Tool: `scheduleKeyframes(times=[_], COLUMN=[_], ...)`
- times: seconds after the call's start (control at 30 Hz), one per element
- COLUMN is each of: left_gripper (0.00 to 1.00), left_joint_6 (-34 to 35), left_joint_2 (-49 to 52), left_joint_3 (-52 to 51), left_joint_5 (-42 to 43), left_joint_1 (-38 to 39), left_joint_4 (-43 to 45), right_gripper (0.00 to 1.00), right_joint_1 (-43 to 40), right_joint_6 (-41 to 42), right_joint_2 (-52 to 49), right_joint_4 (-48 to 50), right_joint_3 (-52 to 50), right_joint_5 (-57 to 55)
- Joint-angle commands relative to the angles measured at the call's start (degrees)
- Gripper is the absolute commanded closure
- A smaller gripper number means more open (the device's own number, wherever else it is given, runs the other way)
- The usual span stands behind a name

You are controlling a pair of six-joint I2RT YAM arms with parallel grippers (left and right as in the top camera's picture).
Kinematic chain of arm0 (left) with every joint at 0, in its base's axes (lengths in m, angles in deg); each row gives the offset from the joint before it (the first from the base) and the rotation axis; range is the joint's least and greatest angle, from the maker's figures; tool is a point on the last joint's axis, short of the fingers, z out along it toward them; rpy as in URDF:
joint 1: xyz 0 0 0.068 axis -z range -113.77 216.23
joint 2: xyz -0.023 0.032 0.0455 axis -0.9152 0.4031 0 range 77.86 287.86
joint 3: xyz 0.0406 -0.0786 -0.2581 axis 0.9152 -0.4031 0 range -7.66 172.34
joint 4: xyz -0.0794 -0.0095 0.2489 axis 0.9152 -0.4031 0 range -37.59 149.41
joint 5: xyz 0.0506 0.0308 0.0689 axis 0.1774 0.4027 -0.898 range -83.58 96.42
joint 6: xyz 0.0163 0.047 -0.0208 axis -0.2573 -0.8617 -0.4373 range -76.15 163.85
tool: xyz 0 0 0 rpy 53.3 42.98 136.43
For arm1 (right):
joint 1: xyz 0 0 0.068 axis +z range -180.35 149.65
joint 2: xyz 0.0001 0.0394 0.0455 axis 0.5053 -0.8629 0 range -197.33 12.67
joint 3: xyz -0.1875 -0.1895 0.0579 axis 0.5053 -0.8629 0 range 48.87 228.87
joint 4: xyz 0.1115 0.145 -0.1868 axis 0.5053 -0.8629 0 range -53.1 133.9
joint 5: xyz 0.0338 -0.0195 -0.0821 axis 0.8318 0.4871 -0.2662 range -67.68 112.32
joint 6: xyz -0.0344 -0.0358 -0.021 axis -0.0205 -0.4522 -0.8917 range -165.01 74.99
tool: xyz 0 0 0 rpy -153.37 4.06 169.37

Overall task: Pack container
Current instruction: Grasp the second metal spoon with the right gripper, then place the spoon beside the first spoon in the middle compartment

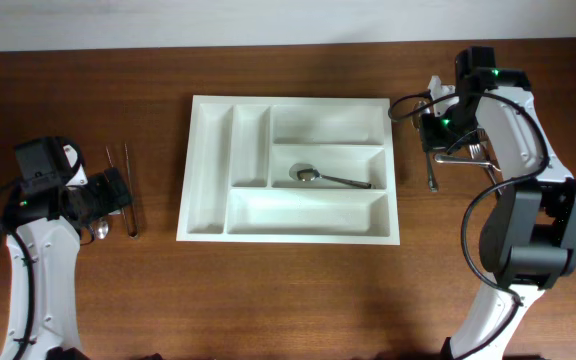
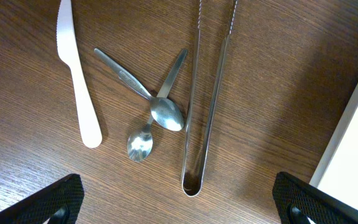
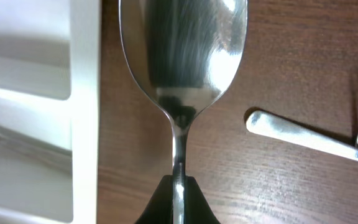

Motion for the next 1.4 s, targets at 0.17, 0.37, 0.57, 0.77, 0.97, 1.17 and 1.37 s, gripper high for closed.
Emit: scheduleKeyframes(times=[0.17,0.37,0.57,0.77,0.97,1.17,1.37], left_gripper=[0.01,0.01,0.01,0.01,0.01,0.01,0.01], left_joint_6=[-0.70,-0.70,-0.70,-0.70,-0.70,-0.70,-0.70], left_joint_2=[0.24,0.24,0.24,0.24,0.24,0.24,0.24], left_joint_3=[1.20,1.20,1.20,1.20,1.20,1.20,1.20], left_joint_5=[0.83,0.83,0.83,0.83,0.83,0.83,0.83], left_joint_1=[-0.28,-0.31,-0.31,-0.31,-0.31,-0.28,-0.31], left_joint_4=[0.13,0.13,0.13,0.13,0.13,0.13,0.13], right_gripper=[0.96,0.96,0.96,0.96,0.96,0.96,0.95], right_joint_1=[6.27,17.31,25.62,27.23,25.68,25.77,25.64], right_joint_6=[-4.92,-18.95,-39.21,-53.02,-54.49,-54.42,-52.54], right_joint_2=[6.34,6.75,6.69,5.70,3.23,0.50,-1.86], right_joint_4=[-2.34,-3.41,-2.73,-1.97,0.57,0.46,1.49], right_joint_3=[1.92,1.90,1.86,1.77,1.55,0.90,0.50], right_joint_5=[0.76,0.72,0.31,0.31,0.55,0.59,-0.57])
